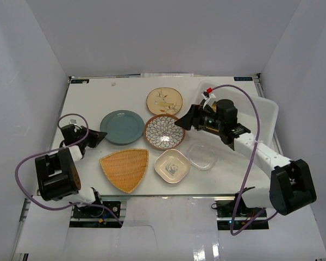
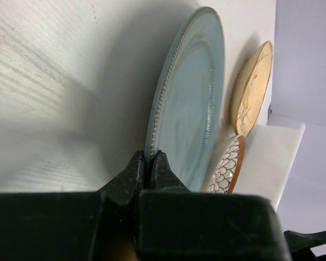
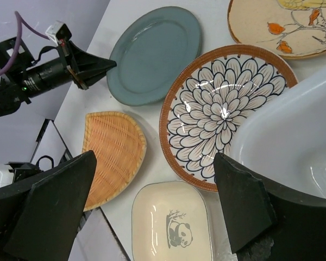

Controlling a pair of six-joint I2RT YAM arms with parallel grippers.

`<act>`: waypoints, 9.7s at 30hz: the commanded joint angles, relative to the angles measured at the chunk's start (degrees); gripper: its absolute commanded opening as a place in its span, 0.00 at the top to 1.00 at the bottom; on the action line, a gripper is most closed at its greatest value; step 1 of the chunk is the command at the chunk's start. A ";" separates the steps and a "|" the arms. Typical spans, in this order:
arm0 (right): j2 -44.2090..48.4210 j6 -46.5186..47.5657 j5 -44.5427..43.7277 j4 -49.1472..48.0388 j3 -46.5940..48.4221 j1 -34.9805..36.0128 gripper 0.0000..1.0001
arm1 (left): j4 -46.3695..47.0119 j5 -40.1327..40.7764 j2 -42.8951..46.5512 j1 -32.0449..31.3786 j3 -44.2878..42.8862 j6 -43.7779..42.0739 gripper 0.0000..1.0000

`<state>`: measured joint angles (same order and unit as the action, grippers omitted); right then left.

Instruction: Place the plates into the plastic bin on the countertop

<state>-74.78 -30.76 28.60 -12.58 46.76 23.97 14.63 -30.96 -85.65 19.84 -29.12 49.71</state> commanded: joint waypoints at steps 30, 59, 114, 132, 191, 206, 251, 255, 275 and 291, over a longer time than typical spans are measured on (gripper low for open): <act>-38.94 -15.20 -4.78 -8.87 31.45 15.23 0.10 | 26.23 -10.78 23.86 1.70 6.97 25.86 1.00; -3.92 -16.63 -2.41 -12.67 10.99 -10.38 0.92 | 0.85 -13.69 12.73 -17.36 -10.33 6.55 0.35; 9.66 11.42 2.25 16.09 5.43 -16.60 0.10 | -22.37 5.65 4.06 -34.16 -36.88 -11.66 1.00; -2.38 4.31 2.70 8.62 13.97 -5.68 0.04 | -17.72 -7.18 5.58 -37.32 -38.64 -8.50 1.00; 11.60 6.85 -5.83 14.60 5.00 -17.75 0.03 | -11.05 10.14 -21.80 -29.16 -50.17 -7.10 1.00; -5.63 5.45 -7.59 14.43 20.65 2.83 0.10 | -8.04 3.90 12.07 -31.52 -24.07 -3.75 1.00; -5.01 -0.44 -10.14 15.48 10.10 -37.33 0.92 | -26.15 0.81 38.53 -47.08 -13.06 -30.55 0.02; -6.78 1.32 -11.20 17.06 10.54 -37.41 0.87 | -26.32 2.39 39.94 -47.08 -12.71 -31.34 0.02; 2.55 3.08 -21.03 15.58 6.76 14.24 0.37 | -34.58 48.88 50.22 -46.73 -12.54 -27.22 0.02; -33.92 8.09 -7.16 13.28 23.11 28.33 0.19 | -33.62 46.17 50.67 -45.41 -11.57 -27.21 0.02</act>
<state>-105.69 -22.52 17.39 3.60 66.85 51.44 -19.27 16.40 -35.05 -26.06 -40.86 22.35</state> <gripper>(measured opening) 0.815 0.978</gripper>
